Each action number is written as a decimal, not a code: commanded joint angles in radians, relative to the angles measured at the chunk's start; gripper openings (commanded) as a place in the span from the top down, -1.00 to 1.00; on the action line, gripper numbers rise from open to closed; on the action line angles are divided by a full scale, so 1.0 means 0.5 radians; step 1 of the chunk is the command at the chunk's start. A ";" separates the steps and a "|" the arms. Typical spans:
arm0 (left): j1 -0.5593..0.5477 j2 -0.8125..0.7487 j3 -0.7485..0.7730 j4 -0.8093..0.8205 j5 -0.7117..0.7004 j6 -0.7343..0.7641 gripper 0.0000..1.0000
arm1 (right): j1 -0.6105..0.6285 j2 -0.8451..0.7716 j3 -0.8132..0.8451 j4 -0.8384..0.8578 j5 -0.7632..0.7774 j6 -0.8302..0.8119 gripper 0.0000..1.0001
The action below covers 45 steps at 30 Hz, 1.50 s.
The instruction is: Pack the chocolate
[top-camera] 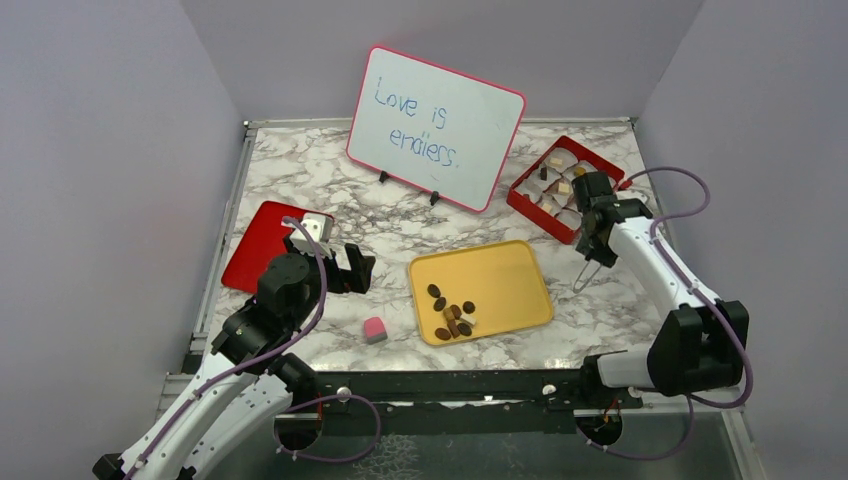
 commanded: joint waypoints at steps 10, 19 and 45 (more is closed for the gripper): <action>-0.005 -0.014 -0.018 0.065 0.032 0.025 -0.98 | -0.229 0.299 -0.206 0.551 -0.095 -0.065 0.08; -0.005 -0.020 -0.017 0.065 0.026 0.025 -0.98 | -0.280 0.356 -0.294 0.682 -0.098 -0.082 0.07; -0.005 0.218 -0.003 0.031 -0.377 -0.222 -0.98 | -0.283 -0.108 -0.185 0.791 -1.297 -0.577 -1.00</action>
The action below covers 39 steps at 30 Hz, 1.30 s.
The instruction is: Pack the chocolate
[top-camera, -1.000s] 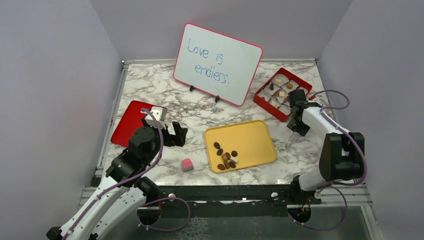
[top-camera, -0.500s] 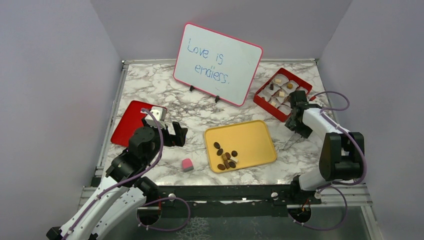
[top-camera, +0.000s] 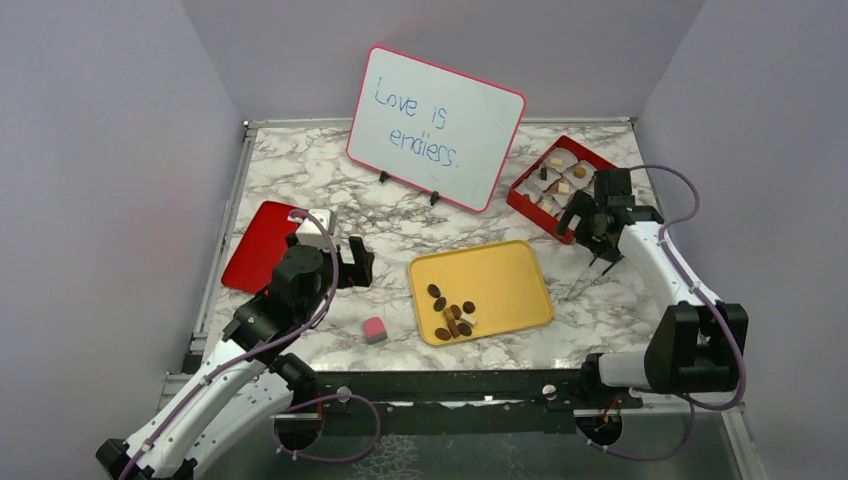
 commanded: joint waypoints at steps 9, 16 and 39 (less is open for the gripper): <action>0.076 0.477 0.130 -0.057 -0.564 -0.490 -0.98 | -0.005 -0.407 -0.278 0.522 -1.313 -0.287 -1.00; 0.505 1.029 0.402 0.026 -0.324 -0.038 -0.84 | -0.007 -0.577 -0.267 0.421 -1.341 -0.364 -1.00; 1.078 2.102 0.746 -0.010 0.158 0.373 0.10 | -0.004 -0.881 -0.201 0.469 -1.743 -0.240 -1.00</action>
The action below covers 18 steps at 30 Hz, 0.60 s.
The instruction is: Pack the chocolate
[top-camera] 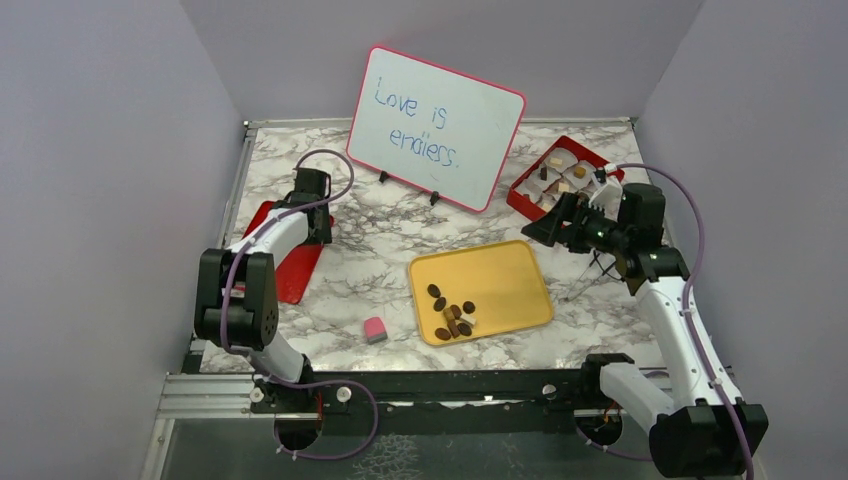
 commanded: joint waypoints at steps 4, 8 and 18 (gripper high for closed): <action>0.019 0.120 0.054 0.004 0.148 0.085 0.16 | -0.004 -0.082 0.046 0.035 -0.112 0.024 -1.00; 0.021 0.162 0.058 0.000 0.170 0.111 0.18 | -0.004 -0.103 0.021 0.051 -0.098 0.032 -1.00; 0.015 0.309 0.100 -0.053 0.266 0.100 0.44 | -0.004 -0.117 0.018 0.040 -0.120 0.033 -1.00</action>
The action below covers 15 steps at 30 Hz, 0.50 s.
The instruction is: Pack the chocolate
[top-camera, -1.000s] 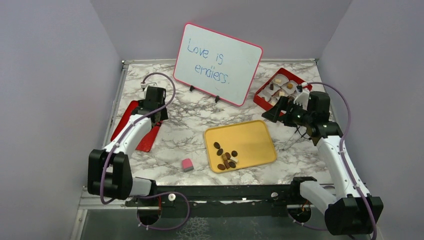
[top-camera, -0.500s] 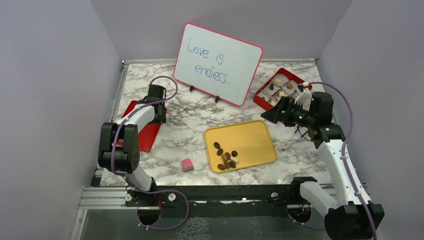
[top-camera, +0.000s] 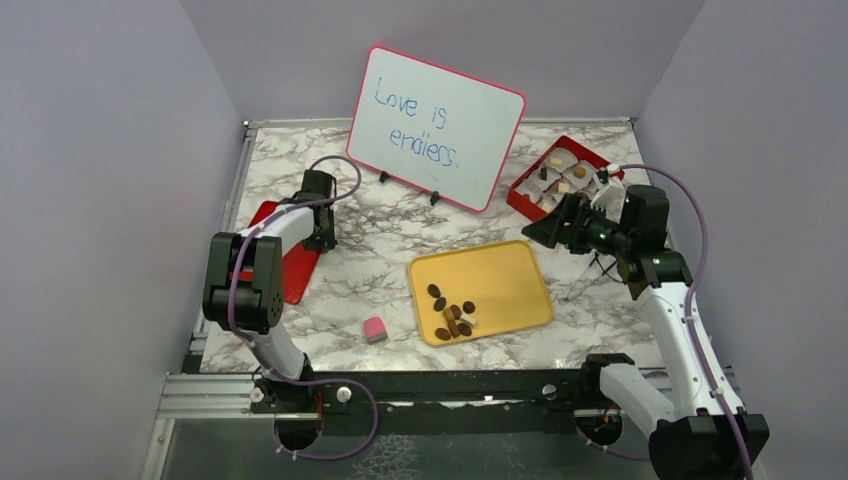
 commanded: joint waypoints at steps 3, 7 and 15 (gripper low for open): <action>-0.008 0.043 0.043 -0.052 0.113 -0.001 0.68 | -0.004 -0.040 0.031 0.032 -0.094 0.012 -1.00; -0.013 0.045 0.072 -0.050 0.207 -0.028 0.96 | -0.005 -0.060 0.031 0.039 -0.160 0.016 -1.00; -0.016 -0.111 0.136 -0.099 0.292 -0.098 1.00 | -0.004 -0.096 0.004 0.062 -0.158 0.098 -1.00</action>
